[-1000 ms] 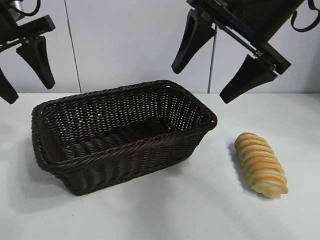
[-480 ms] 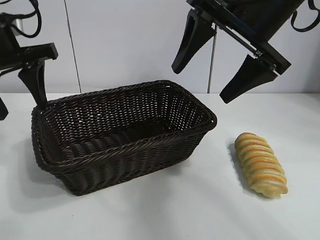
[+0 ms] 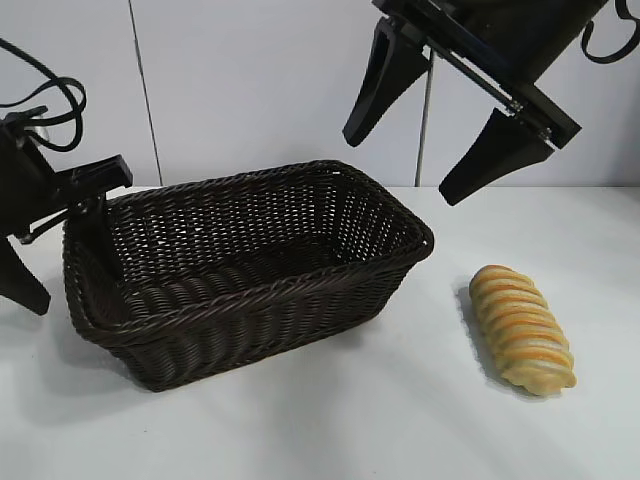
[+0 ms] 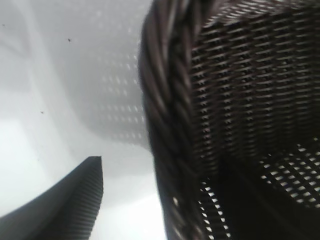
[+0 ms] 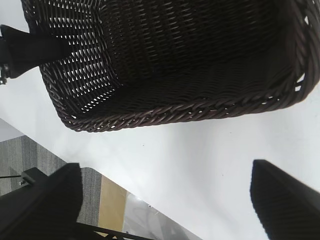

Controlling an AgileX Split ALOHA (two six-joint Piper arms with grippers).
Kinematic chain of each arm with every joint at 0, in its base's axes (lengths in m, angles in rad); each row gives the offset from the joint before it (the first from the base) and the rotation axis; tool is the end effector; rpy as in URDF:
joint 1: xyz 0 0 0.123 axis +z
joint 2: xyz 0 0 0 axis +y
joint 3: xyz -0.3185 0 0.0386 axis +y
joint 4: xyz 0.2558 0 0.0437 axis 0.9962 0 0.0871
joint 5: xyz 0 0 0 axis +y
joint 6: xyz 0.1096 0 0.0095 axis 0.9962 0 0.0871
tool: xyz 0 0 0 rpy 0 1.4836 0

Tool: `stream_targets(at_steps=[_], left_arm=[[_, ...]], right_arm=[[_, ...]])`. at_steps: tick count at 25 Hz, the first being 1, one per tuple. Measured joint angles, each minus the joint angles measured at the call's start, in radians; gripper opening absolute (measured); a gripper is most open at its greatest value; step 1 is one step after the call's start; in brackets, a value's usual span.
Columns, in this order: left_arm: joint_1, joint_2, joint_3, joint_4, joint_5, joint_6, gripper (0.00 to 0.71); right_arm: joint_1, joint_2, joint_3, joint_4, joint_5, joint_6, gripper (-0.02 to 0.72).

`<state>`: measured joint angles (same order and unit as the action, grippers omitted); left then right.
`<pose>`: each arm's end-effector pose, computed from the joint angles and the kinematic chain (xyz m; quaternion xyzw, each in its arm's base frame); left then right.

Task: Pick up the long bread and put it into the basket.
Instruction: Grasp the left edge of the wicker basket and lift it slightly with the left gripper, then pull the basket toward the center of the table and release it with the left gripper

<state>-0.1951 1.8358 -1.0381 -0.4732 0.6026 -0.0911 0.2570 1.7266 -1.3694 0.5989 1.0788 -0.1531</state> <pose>0.3506 -0.0983 0.1665 -0.1241 0.9718 -0.1728 0.1013 0.3450 0.1472 0.2921 -0.0860 0.9521 0.2790 0.0915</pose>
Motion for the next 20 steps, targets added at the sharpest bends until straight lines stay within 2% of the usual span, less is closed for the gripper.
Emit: stream_targets(at_steps=[5, 6, 8, 10, 16, 20], left_arm=[[0.0, 0.082, 0.0, -0.026, 0.0, 0.019, 0.472], [0.0, 0.082, 0.0, -0.028, 0.0, 0.02, 0.445], [0.0, 0.082, -0.009, -0.05, 0.002, 0.023, 0.289], [0.0, 0.082, -0.03, -0.041, 0.028, 0.071, 0.29], [0.0, 0.083, -0.173, -0.025, 0.219, 0.129, 0.288], [0.029, 0.083, -0.345, 0.012, 0.432, 0.163, 0.285]], right_arm=[[0.0, 0.0, 0.0, 0.0, -0.001, 0.0, 0.631], [0.0, 0.0, 0.0, 0.0, -0.001, 0.0, 0.631], [0.0, 0.0, 0.0, 0.0, -0.001, 0.0, 0.631], [0.0, 0.0, 0.0, 0.0, -0.001, 0.0, 0.631], [0.0, 0.0, 0.0, 0.0, -0.001, 0.0, 0.631], [0.0, 0.0, 0.0, 0.0, -0.001, 0.0, 0.631]])
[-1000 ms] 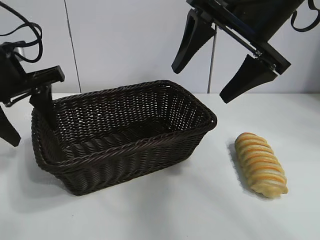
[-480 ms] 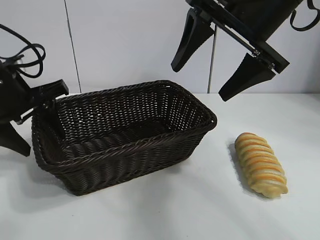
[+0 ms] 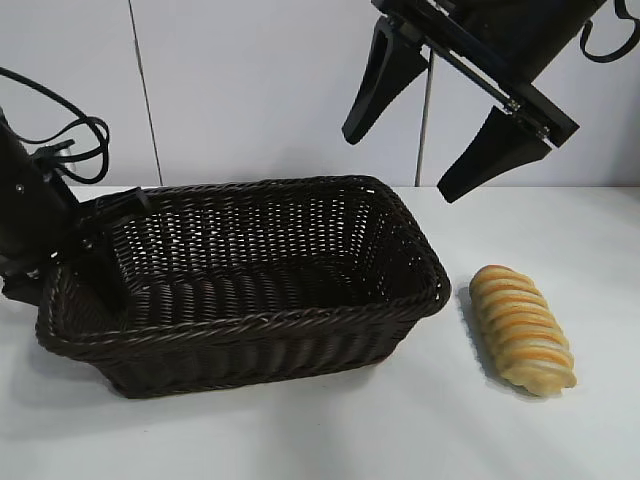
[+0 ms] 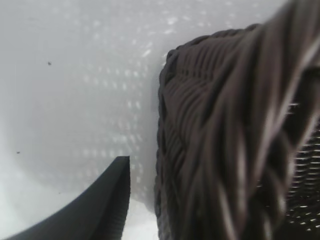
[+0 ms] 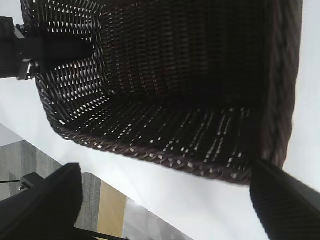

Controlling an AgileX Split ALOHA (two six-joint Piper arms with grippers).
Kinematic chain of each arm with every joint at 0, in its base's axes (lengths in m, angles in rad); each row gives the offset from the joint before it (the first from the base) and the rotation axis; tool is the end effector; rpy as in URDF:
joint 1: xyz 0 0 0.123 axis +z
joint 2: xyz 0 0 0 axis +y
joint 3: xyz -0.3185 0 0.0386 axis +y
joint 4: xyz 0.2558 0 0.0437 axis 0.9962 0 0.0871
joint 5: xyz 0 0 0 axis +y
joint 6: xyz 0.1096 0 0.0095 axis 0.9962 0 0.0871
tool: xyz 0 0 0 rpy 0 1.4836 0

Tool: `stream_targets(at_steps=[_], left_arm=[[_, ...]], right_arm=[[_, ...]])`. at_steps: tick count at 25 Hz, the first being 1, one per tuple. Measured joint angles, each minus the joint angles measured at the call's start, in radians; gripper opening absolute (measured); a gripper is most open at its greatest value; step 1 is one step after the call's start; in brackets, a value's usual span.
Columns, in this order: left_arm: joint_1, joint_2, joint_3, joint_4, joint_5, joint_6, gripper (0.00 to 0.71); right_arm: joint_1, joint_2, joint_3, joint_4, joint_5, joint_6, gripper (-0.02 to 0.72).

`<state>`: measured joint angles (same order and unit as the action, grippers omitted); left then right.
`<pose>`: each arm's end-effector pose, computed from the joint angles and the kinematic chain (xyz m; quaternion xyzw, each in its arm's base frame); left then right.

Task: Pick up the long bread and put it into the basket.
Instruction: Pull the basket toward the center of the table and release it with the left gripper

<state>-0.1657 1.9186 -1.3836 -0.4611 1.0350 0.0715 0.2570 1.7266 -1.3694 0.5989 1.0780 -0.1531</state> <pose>0.3886 -0.1077 0.2158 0.0079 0.9785 -0.2032 0.0333 0.3451 0.1472 0.2921 -0.0859 0.9520 0.2789 0.0919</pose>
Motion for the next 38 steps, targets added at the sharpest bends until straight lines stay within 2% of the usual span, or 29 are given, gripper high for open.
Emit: stream_targets(at_steps=[3, 6, 12, 20, 28, 38], left_arm=[[0.036, 0.001, -0.085, 0.034, 0.121, 0.007, 0.285], [0.065, 0.004, -0.108, 0.016, 0.145, 0.037, 0.285], [0.087, 0.097, -0.111, -0.079, 0.138, 0.112, 0.285], [0.091, 0.216, -0.114, -0.1, 0.088, 0.151, 0.284], [0.092, 0.245, -0.115, -0.1, 0.065, 0.13, 0.284], [0.125, 0.245, -0.115, -0.091, 0.08, 0.115, 0.283]], right_arm=[[0.0, 0.0, 0.0, 0.0, 0.0, -0.001, 0.631], [0.0, 0.0, 0.0, 0.0, 0.0, -0.004, 0.631], [0.0, 0.0, 0.0, -0.001, 0.0, -0.004, 0.631], [0.0, 0.0, 0.0, -0.003, 0.0, -0.004, 0.631], [0.0, 0.0, 0.0, -0.003, 0.0, -0.005, 0.631], [0.0, 0.0, 0.0, -0.003, -0.008, -0.005, 0.631]])
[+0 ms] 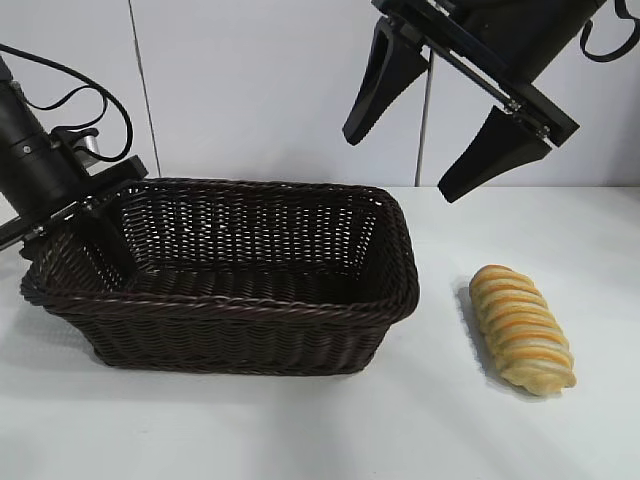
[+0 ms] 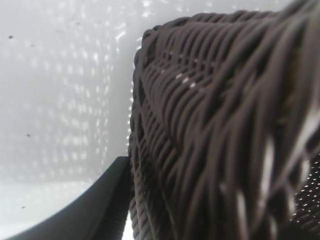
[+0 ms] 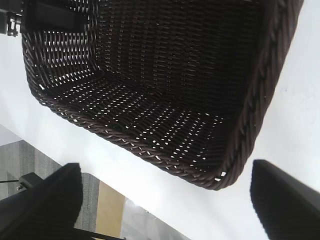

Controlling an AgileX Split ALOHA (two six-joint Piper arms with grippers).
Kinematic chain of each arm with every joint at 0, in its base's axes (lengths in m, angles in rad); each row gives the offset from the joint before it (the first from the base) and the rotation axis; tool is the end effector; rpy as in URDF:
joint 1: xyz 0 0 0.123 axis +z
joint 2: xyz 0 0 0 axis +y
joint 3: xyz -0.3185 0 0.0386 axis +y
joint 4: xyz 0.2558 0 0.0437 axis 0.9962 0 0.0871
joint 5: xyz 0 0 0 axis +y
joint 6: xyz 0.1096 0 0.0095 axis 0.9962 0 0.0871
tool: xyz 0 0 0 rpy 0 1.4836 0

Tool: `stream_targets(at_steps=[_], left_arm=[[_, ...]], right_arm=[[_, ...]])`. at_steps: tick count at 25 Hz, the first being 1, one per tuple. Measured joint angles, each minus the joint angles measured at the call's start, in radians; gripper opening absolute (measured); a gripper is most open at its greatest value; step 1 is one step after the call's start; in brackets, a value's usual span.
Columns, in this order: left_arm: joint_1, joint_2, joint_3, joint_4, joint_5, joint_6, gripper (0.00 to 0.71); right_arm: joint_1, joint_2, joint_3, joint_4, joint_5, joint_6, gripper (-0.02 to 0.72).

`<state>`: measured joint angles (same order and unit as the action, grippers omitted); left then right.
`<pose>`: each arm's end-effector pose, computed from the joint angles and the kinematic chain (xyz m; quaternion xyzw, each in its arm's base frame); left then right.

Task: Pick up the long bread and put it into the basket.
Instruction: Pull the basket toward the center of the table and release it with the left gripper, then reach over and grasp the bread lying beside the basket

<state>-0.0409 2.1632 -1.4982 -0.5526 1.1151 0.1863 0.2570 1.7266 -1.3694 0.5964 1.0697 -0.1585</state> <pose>0.4302 -0.0695 0.1454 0.0251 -0.9694 0.2408 0.0413 0.3461 0.1470 0.2921 -0.0877 0.9519 0.2773 0.0967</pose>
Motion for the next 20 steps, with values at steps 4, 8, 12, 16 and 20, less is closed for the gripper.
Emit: stream_targets(at_steps=[4, 8, 12, 16, 20], left_arm=[[0.001, 0.0, 0.0, 0.003, -0.007, -0.002, 0.283], [0.001, 0.0, 0.0, 0.025, -0.008, -0.028, 0.29], [0.003, 0.0, 0.0, 0.056, -0.012, -0.05, 0.519], [0.003, 0.0, 0.0, 0.059, -0.006, -0.057, 0.628], [0.007, -0.015, -0.002, 0.066, 0.021, -0.07, 0.645]], right_arm=[[0.0, 0.0, 0.0, 0.0, -0.008, 0.0, 0.631], [0.0, 0.0, 0.0, 0.005, -0.004, 0.0, 0.631], [0.0, 0.0, 0.0, 0.006, 0.004, 0.0, 0.631], [0.0, 0.0, 0.0, 0.006, 0.004, 0.0, 0.631], [0.0, 0.0, 0.0, 0.006, 0.004, 0.001, 0.631]])
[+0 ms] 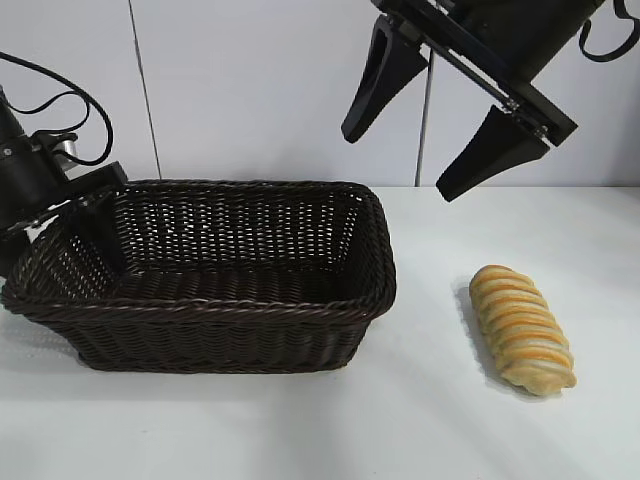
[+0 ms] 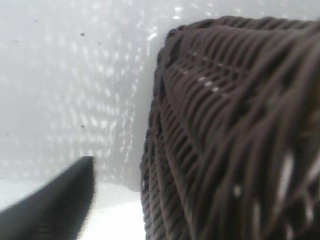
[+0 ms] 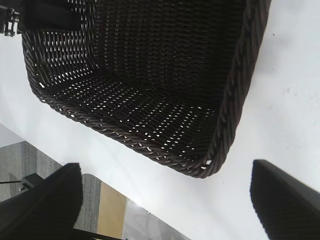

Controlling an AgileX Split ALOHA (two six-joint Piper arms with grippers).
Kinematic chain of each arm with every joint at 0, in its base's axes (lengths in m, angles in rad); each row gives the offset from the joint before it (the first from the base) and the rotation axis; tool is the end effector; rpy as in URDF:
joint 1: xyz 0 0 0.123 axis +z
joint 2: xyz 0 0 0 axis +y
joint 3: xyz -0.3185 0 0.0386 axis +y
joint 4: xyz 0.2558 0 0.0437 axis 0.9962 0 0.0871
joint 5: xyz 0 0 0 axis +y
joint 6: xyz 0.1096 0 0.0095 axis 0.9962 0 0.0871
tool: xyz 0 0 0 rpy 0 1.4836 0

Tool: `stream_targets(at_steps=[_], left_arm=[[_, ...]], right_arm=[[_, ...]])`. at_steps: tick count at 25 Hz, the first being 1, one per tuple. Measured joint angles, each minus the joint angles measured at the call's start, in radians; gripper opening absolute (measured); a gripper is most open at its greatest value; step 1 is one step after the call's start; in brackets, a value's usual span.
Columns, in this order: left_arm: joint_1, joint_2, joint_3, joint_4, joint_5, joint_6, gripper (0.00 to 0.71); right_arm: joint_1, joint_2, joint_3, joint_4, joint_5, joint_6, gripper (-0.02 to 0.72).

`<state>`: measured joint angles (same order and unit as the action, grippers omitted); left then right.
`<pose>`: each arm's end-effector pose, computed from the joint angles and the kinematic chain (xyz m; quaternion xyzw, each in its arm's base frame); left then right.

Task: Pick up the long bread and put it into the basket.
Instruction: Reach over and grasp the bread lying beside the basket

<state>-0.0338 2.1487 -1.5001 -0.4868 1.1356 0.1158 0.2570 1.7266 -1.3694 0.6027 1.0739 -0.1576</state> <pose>0.4270 -0.0611 0.1497 0.0425 -0.9745 0.2140 0.0525 0.3456 0.1475 0.2924 -0.0866 0.9513 0.2803 0.0943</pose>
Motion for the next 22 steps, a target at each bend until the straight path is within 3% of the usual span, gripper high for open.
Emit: stream_targets(at_steps=[10, 17, 22], left_arm=[[0.006, -0.156, -0.117, 0.082, 0.07, -0.102, 0.647], [0.006, -0.408, -0.131, 0.103, 0.089, -0.116, 0.648], [0.006, -0.673, -0.131, 0.162, 0.1, -0.116, 0.648]], right_arm=[[0.0, 0.0, 0.0, 0.0, 0.0, 0.0, 0.631], [0.0, 0.0, 0.0, 0.0, 0.001, 0.0, 0.631], [0.0, 0.0, 0.0, 0.0, 0.002, 0.0, 0.631]])
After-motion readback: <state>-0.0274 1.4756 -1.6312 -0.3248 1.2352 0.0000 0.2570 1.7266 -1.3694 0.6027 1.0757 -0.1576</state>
